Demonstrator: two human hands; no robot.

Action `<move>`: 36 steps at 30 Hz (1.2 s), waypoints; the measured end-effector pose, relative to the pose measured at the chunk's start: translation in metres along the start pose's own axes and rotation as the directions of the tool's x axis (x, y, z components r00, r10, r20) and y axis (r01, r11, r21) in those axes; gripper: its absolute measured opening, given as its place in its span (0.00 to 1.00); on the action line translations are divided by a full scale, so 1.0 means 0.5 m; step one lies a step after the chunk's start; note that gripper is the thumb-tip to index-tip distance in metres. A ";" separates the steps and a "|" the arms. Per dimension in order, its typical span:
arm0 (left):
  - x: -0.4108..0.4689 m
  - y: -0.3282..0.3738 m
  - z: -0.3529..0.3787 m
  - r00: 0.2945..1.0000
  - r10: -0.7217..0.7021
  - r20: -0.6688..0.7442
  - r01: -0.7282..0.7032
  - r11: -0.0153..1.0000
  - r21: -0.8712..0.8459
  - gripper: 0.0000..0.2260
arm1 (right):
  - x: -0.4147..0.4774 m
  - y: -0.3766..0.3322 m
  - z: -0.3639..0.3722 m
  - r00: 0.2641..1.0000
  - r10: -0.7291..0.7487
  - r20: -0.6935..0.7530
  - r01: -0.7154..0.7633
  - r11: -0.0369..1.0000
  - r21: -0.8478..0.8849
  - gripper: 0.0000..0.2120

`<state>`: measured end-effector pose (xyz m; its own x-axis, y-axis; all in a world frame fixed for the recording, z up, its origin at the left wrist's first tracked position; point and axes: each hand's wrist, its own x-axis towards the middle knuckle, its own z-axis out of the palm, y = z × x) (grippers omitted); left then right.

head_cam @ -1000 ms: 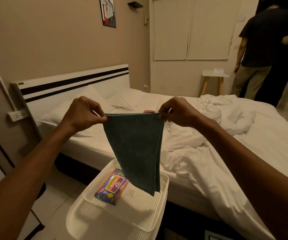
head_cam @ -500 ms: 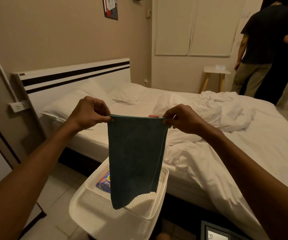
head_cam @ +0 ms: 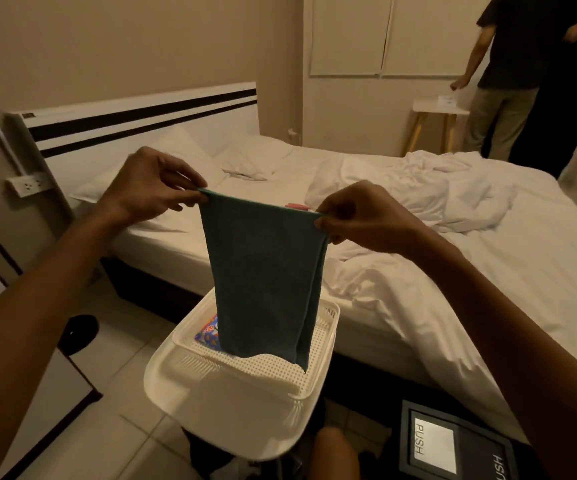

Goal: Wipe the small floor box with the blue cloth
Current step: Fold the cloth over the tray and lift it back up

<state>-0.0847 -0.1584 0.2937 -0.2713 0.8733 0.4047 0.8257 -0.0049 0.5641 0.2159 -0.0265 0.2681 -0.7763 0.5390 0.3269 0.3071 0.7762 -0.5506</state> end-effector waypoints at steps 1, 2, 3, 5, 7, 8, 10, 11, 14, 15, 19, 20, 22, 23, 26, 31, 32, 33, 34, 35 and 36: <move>0.006 0.000 0.000 1.000 0.003 -0.006 -0.003 1.000 -0.017 0.13 | 0.000 -0.003 -0.003 1.000 0.013 0.011 -0.014 0.998 0.055 0.09; 0.013 0.001 0.001 1.000 0.007 -0.011 -0.007 0.999 -0.033 0.13 | 0.001 -0.005 -0.005 0.999 0.026 0.026 -0.029 0.994 0.102 0.09; 0.021 0.001 0.004 1.000 0.010 -0.010 -0.011 0.999 -0.044 0.14 | 0.003 -0.004 -0.006 0.998 0.038 0.042 -0.043 0.990 0.136 0.10; 0.040 -0.006 0.021 1.000 0.002 0.010 -0.001 0.999 -0.047 0.14 | 0.010 0.012 -0.003 0.994 0.075 0.081 -0.089 0.981 0.175 0.10; 0.063 -0.026 0.056 0.999 -0.028 0.047 0.030 0.999 -0.042 0.13 | 0.021 0.046 0.008 0.979 0.161 0.126 -0.185 0.961 0.206 0.09; 0.077 -0.039 0.081 0.997 -0.041 0.066 0.044 0.998 -0.037 0.13 | 0.029 0.070 0.016 0.963 0.227 0.149 -0.256 0.941 0.222 0.09; 0.111 -0.069 0.146 0.992 -0.065 0.105 0.066 0.998 -0.010 0.12 | 0.049 0.130 0.038 0.909 0.371 0.191 -0.410 0.876 0.253 0.08; 0.131 -0.084 0.183 0.989 -0.080 0.125 0.081 0.997 -0.001 0.11 | 0.061 0.163 0.050 0.879 0.430 0.204 -0.472 0.844 0.255 0.08; 0.182 -0.127 0.298 0.978 -0.121 0.170 0.123 0.992 0.003 0.08 | 0.094 0.253 0.083 0.814 0.548 0.193 -0.578 0.796 0.178 0.09; 0.194 -0.140 0.332 0.977 -0.128 0.173 0.126 0.992 0.021 0.07 | 0.102 0.275 0.092 0.802 0.570 0.180 -0.595 0.790 0.147 0.09; 0.207 -0.190 0.420 0.983 -0.138 0.121 0.134 0.990 0.042 0.06 | 0.113 0.325 0.128 0.828 0.557 0.067 -0.560 0.828 0.043 0.08; 0.199 -0.199 0.428 0.984 -0.140 0.106 0.137 0.990 0.030 0.07 | 0.108 0.333 0.139 0.847 0.531 0.028 -0.531 0.847 0.023 0.08; 0.172 -0.214 0.430 0.984 -0.145 0.103 0.146 0.989 0.003 0.07 | 0.090 0.346 0.166 0.885 0.465 -0.020 -0.465 0.885 -0.020 0.07; 0.153 -0.223 0.427 0.980 -0.153 0.125 0.154 0.988 0.001 0.06 | 0.075 0.348 0.183 0.905 0.425 -0.030 -0.426 0.904 -0.042 0.06; 0.073 -0.269 0.404 0.953 -0.195 0.232 0.183 0.980 0.074 0.06 | 0.017 0.344 0.255 0.946 0.324 -0.021 -0.324 0.941 -0.092 0.06; -0.074 -0.342 0.433 0.812 -0.277 0.514 0.140 0.947 0.289 0.12 | -0.074 0.316 0.407 0.940 0.279 0.198 -0.239 0.949 -0.206 0.08; -0.098 -0.351 0.449 0.772 -0.307 0.557 0.114 0.929 0.353 0.11 | -0.089 0.311 0.432 0.926 0.280 0.255 -0.226 0.948 -0.223 0.08; -0.117 -0.359 0.464 0.742 -0.333 0.582 0.091 0.910 0.404 0.10 | -0.101 0.307 0.452 0.915 0.276 0.295 -0.208 0.948 -0.243 0.08; -0.131 -0.369 0.478 0.725 -0.351 0.592 0.078 0.897 0.436 0.10 | -0.110 0.307 0.468 0.911 0.263 0.316 -0.182 0.947 -0.263 0.08; -0.139 -0.376 0.488 0.717 -0.357 0.599 0.066 0.890 0.451 0.11 | -0.116 0.307 0.478 0.912 0.249 0.326 -0.158 0.947 -0.279 0.07; -0.142 -0.380 0.495 0.711 -0.355 0.607 0.051 0.887 0.460 0.13 | -0.120 0.310 0.485 0.913 0.240 0.330 -0.145 0.947 -0.287 0.07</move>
<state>-0.1001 -0.0992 -0.0204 -0.1864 0.9183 -0.3493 0.9456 0.2641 0.1897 0.1767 -0.0181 -0.0231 -0.8168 0.5703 -0.0875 0.5613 0.7505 -0.3487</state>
